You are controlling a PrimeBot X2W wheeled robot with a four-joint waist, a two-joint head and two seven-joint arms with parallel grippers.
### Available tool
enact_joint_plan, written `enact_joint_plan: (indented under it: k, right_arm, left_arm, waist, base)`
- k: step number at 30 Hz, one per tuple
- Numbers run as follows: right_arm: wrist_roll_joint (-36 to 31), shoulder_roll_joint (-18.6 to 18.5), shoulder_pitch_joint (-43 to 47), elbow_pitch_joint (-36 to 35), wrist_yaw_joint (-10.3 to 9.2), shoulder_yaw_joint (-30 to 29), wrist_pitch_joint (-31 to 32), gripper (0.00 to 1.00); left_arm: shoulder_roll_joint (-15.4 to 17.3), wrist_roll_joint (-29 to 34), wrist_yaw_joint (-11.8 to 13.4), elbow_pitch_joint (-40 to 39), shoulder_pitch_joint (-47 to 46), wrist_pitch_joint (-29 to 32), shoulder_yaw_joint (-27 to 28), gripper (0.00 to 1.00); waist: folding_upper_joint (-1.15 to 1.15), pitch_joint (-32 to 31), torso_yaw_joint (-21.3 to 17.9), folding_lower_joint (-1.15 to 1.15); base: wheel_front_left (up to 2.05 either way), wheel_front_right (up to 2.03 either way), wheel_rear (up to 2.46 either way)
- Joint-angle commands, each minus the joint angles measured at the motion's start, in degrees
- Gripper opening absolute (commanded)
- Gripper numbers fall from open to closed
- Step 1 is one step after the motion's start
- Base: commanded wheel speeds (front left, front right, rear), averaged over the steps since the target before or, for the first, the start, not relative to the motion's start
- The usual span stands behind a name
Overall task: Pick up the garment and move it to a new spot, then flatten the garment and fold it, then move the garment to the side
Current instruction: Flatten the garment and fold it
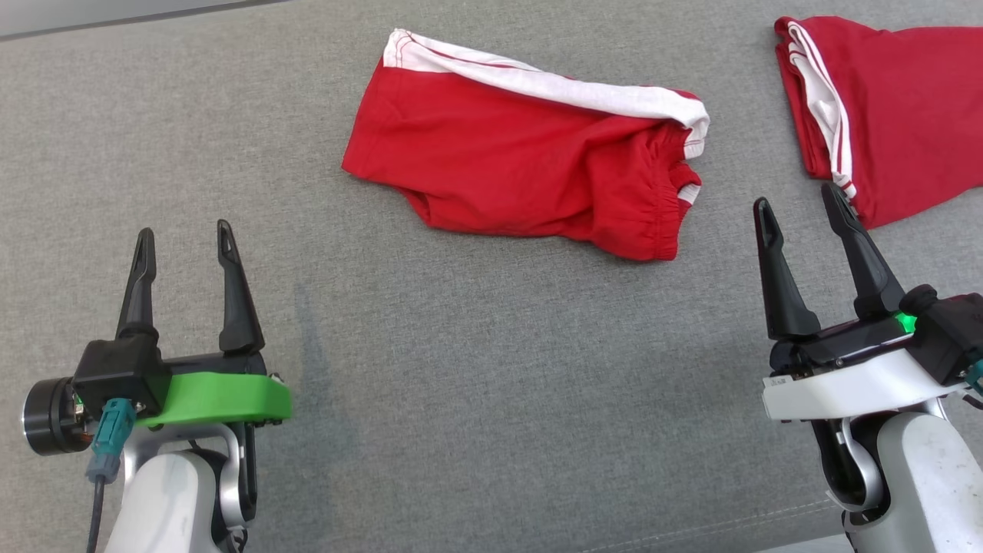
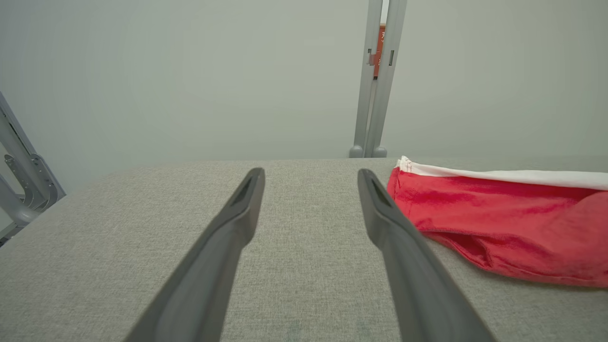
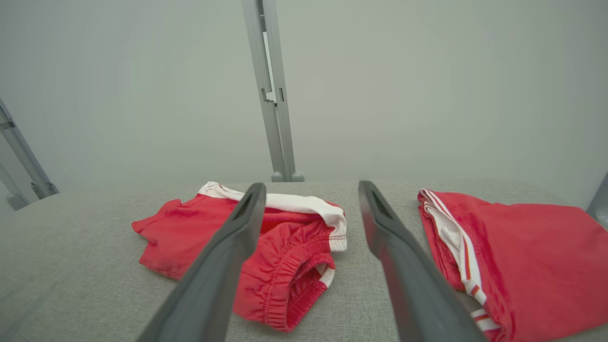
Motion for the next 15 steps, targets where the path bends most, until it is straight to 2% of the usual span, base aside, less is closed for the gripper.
enact_joint_plan:
  k: [1,7,9,15]
  right_arm:
    - [0.3,-0.2,0.8,-0.3,-0.08,-0.2,0.2,1.0]
    - [0.4,-0.2,0.3,-0.4,-0.08,-0.3,0.5,1.0]
    - [0.4,-0.2,0.0,-0.6,-0.08,-0.4,0.7,1.0]
    - [0.2,-0.2,-1.9,-1.4,-0.08,-0.4,0.8,1.0]
  left_arm:
    - [0.3,-0.2,0.5,-0.3,0.9,0.2,-0.1,1.0]
    - [0.8,0.2,0.4,-0.6,0.9,0.8,-0.6,1.0]
    - [1.3,0.7,-0.5,-1.0,-0.5,1.5,-1.5,1.0]
    - [2.3,1.1,-7.0,1.3,-11.4,8.0,-7.1,1.0]
  waist:
    - [0.0,0.1,0.2,0.0]
    - [0.0,0.4,0.4,0.0]
    - [0.0,0.9,0.5,0.0]
    - [0.0,4.4,0.2,0.0]
  base:
    - [0.0,0.0,0.0]
    - [0.0,0.0,0.0]
    - [0.0,0.0,0.0]
    - [0.0,0.0,0.0]
